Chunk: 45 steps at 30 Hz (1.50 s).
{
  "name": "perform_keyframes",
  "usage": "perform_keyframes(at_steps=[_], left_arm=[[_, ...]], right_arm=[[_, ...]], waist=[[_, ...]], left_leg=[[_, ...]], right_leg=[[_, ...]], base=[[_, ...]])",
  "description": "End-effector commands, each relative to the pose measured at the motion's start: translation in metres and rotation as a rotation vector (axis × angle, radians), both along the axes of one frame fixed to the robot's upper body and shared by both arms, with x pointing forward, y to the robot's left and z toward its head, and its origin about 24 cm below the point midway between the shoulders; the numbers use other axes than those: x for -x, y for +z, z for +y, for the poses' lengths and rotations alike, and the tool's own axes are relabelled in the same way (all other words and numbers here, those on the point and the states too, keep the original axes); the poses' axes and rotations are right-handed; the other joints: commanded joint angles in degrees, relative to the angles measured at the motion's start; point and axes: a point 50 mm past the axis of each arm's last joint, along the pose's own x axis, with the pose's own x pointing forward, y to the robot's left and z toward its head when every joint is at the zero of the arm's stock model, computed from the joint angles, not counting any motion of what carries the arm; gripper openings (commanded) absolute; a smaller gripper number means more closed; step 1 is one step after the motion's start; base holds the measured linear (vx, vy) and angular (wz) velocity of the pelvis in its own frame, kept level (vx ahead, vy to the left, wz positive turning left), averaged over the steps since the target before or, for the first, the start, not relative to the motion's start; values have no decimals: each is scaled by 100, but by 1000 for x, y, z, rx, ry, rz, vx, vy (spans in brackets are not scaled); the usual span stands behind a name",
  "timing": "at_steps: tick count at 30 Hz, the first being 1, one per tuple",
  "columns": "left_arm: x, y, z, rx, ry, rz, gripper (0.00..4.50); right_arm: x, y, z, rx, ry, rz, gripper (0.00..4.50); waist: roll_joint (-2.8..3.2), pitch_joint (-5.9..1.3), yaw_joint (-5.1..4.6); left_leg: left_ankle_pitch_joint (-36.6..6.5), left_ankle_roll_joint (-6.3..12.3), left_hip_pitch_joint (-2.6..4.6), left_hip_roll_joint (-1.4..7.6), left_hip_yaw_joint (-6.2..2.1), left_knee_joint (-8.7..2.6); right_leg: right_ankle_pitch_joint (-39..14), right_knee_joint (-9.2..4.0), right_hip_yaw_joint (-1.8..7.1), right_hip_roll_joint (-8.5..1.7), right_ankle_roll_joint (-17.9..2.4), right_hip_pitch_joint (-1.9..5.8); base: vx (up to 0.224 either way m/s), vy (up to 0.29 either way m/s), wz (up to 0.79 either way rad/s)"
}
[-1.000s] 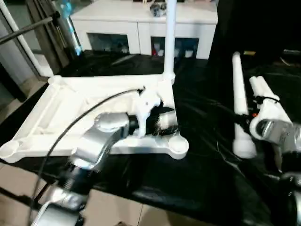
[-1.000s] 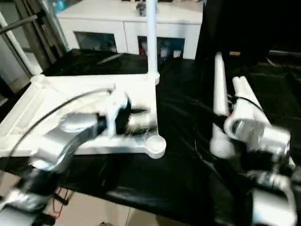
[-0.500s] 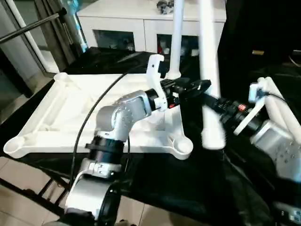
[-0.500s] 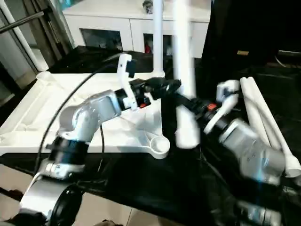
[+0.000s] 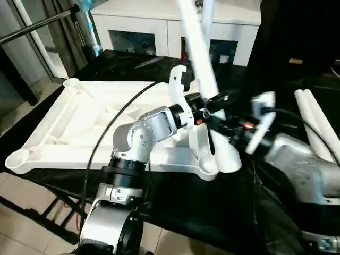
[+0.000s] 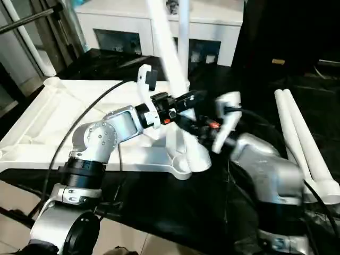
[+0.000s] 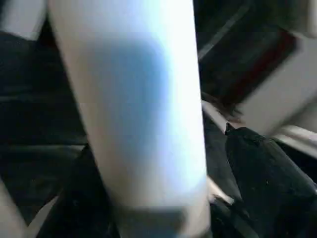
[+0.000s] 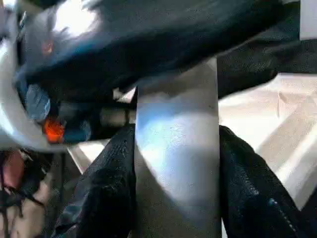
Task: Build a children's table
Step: Pick table leg
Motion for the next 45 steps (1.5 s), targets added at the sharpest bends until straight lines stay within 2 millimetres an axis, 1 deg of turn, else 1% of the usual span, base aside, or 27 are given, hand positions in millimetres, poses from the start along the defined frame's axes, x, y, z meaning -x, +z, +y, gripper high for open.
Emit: perform_keyframes(at_steps=[1,3,4,5,8,9,10,13,14,16,17,19,20,22,24,25,26,27,29,30,31,32,35,36,37,39,45], left_arm=[[-8,6,-1,14,124,28,325],[-10,7,1,20,165,45,321],[-12,6,4,16,207,54,299],[-13,6,6,9,237,58,288],[-15,4,11,3,294,70,282],[-15,5,12,17,289,74,275],[-14,6,12,28,279,76,261],[-12,6,10,37,253,81,242],[-10,6,8,35,238,76,239],[-9,6,7,38,228,73,233],[-7,6,5,52,209,77,216],[-5,7,2,42,179,61,202],[-5,8,2,34,156,37,194],[-7,10,5,1,139,-15,187],[-8,10,7,-15,127,-42,183],[-7,10,10,-27,107,-59,182],[-7,10,14,-24,82,-72,181],[-6,10,16,-15,66,-78,181],[-5,11,20,-2,38,-82,181],[-4,13,21,4,12,-92,180],[-2,16,22,10,-29,-110,180],[0,20,22,21,-60,-127,180],[3,26,23,51,-99,-159,179],[2,27,23,51,-102,-165,179],[3,29,23,62,-116,-176,179],[5,31,24,78,-141,-185,179],[7,38,21,96,-170,-219,179]], right_arm=[[-4,1,9,66,-24,-29,182],[-5,1,12,78,-31,-37,182],[-8,3,16,74,-45,-43,182],[-10,5,18,71,-58,-47,182],[-12,8,24,74,-69,-65,182],[-12,10,27,71,-68,-74,182],[-13,11,29,66,-68,-77,182],[-12,12,32,65,-66,-83,182],[-12,11,33,68,-68,-85,182],[-12,11,34,71,-71,-86,182],[-13,12,35,70,-69,-84,182],[-13,12,36,86,-50,-84,182],[-14,12,36,83,-34,-66,217],[-18,10,29,68,-31,-23,252],[-18,10,23,61,-24,-4,256],[-17,10,18,63,6,6,264],[-13,11,12,71,66,8,268],[-9,12,8,72,114,15,271],[-2,15,4,70,193,17,271],[2,17,1,68,233,22,271],[5,19,-4,71,273,33,271],[7,18,-6,96,298,45,271],[11,10,-11,166,335,74,271],[11,10,-12,172,340,79,271],[12,9,-13,167,346,88,271],[13,9,-14,157,358,97,271],[15,1,-10,153,387,148,271]], waist=[[-215,-406,-19],[-193,-411,-12],[-192,-412,-13],[-169,-416,-11],[-183,-416,-5],[-110,-427,25],[-139,-432,17],[-138,-455,23],[-169,-454,15],[-158,-446,21],[-138,-438,22],[-147,-434,20],[-134,-429,18],[-176,-430,1],[-170,-426,8],[-128,-430,15],[-144,-432,26],[-100,-435,31],[-129,-432,25],[-125,-440,23],[-144,-444,21],[-157,-453,29],[-146,-435,21],[-183,-433,21],[-172,-426,30],[-158,-425,30],[-157,-424,28]], left_leg=[[-464,381,67,242,-100,-342],[-444,362,66,248,-109,-338],[-433,385,77,254,-112,-343],[-394,393,76,257,-118,-342],[-349,432,76,257,-106,-337],[-298,440,98,271,-118,-332],[-244,471,94,275,-115,-330],[-55,559,78,282,-126,-315],[-32,604,75,280,-115,-310],[-62,636,68,275,-110,-306],[-125,629,70,271,-110,-308],[-192,593,73,272,-107,-312],[-236,570,73,269,-110,-318],[-265,530,75,275,-110,-325],[-297,534,89,272,-105,-325],[-305,529,91,271,-104,-319],[-298,525,101,277,-96,-315],[-313,538,96,273,-106,-311],[-321,552,70,273,-112,-312],[-307,556,74,272,-110,-304],[-266,610,57,254,-110,-296],[-229,646,59,264,-109,-289],[-319,631,73,264,-93,-276],[-344,625,75,269,-91,-284],[-398,592,80,276,-96,-290],[-423,564,80,278,-103,-296],[-511,492,88,285,-112,-302]], right_leg=[[-1037,-517,245,-372,-971,332],[-912,-495,246,-376,-1016,331],[-828,-486,247,-371,-1046,326],[-751,-471,248,-370,-1072,322],[-592,-459,257,-376,-1154,321],[-487,-438,257,-376,-1179,306],[-319,-430,257,-370,-1207,311],[71,-377,249,-373,-1316,322],[170,-369,253,-377,-1364,323],[121,-370,253,-393,-1397,327],[7,-387,252,-394,-1386,329],[-102,-398,254,-394,-1368,332],[-198,-411,252,-388,-1340,334],[-270,-421,252,-382,-1302,342],[-347,-427,259,-390,-1292,332],[-367,-424,261,-385,-1278,326],[-322,-423,268,-381,-1280,326],[-233,-428,256,-369,-1280,350],[-79,-400,259,-376,-1308,377],[-48,-396,262,-384,-1319,368],[24,-387,258,-386,-1342,400],[41,-377,256,-394,-1389,390],[-238,-409,250,-386,-1461,360],[-300,-418,252,-390,-1459,359],[-479,-431,251,-392,-1435,354],[-568,-432,247,-389,-1406,349],[-666,-444,245,-384,-1376,335]], base=[[0,0,0],[0,0,0],[0,0,0],[0,0,0],[0,0,0],[0,0,0],[0,0,0],[0,0,0],[0,0,0],[0,0,0],[0,0,0],[0,0,0],[0,0,0],[0,0,0],[0,0,0],[0,0,0],[0,0,0],[0,0,0],[0,0,0],[0,0,0],[0,0,0],[0,0,0],[0,0,0],[0,0,0],[0,0,0],[0,0,0],[0,0,0]])
